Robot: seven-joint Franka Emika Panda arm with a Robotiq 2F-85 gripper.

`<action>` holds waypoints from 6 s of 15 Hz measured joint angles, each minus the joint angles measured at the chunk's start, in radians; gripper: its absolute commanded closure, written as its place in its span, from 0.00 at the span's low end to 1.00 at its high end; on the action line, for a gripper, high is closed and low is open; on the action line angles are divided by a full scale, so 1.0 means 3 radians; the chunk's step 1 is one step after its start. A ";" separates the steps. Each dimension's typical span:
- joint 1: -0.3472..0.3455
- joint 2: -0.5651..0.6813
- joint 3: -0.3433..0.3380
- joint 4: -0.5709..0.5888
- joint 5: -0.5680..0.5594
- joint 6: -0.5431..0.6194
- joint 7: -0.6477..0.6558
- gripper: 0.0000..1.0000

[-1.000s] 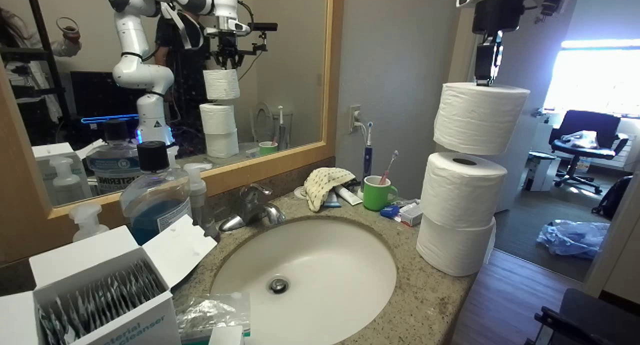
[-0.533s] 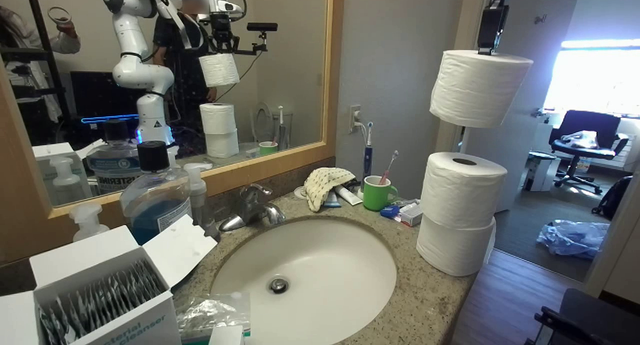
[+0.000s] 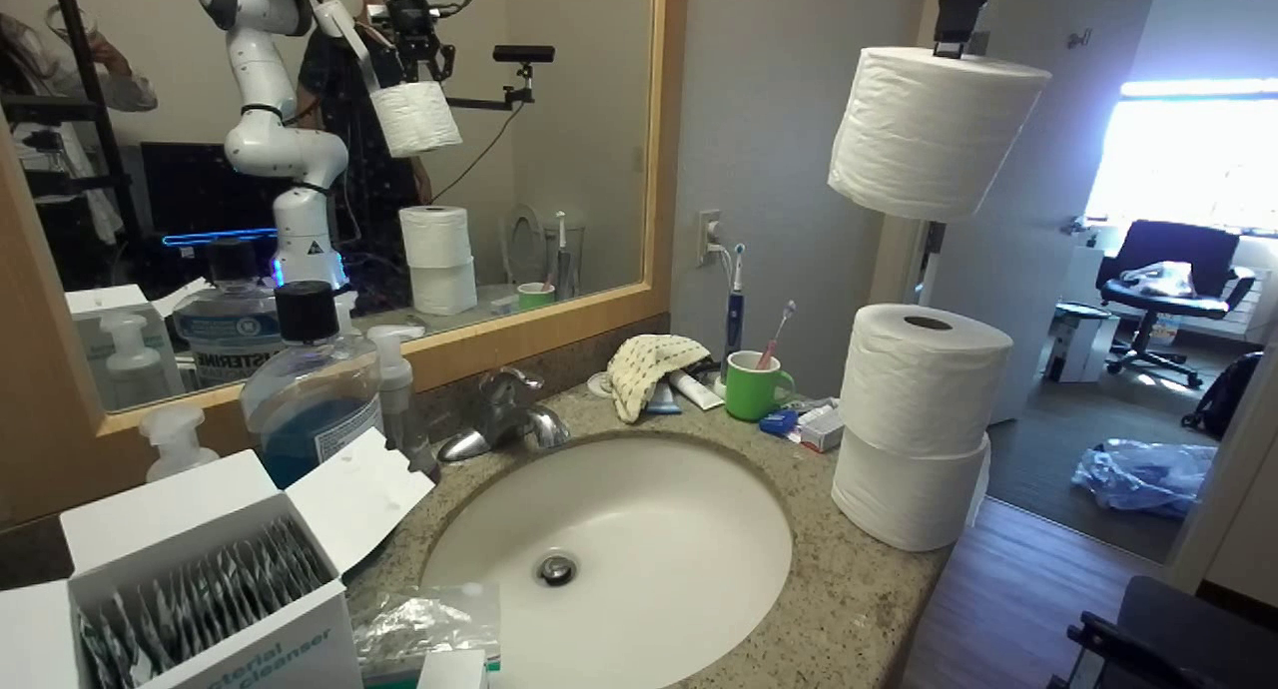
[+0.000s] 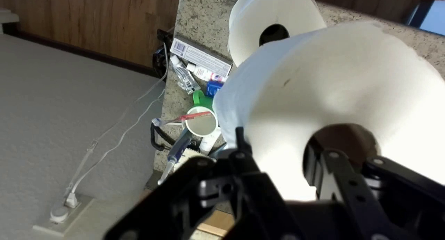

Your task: Unassemble the stacked up rolls of tissue

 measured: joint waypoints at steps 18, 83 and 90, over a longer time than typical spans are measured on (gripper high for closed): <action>0.0675 0.0127 0.0657 -0.0045 -0.0253 -0.0073 -0.0002 0.88; 0.1071 0.1679 0.1332 -0.0740 0.0508 0.1701 -0.0868 0.88; 0.1124 0.1841 0.1463 -0.0709 0.0516 0.1700 -0.1199 0.88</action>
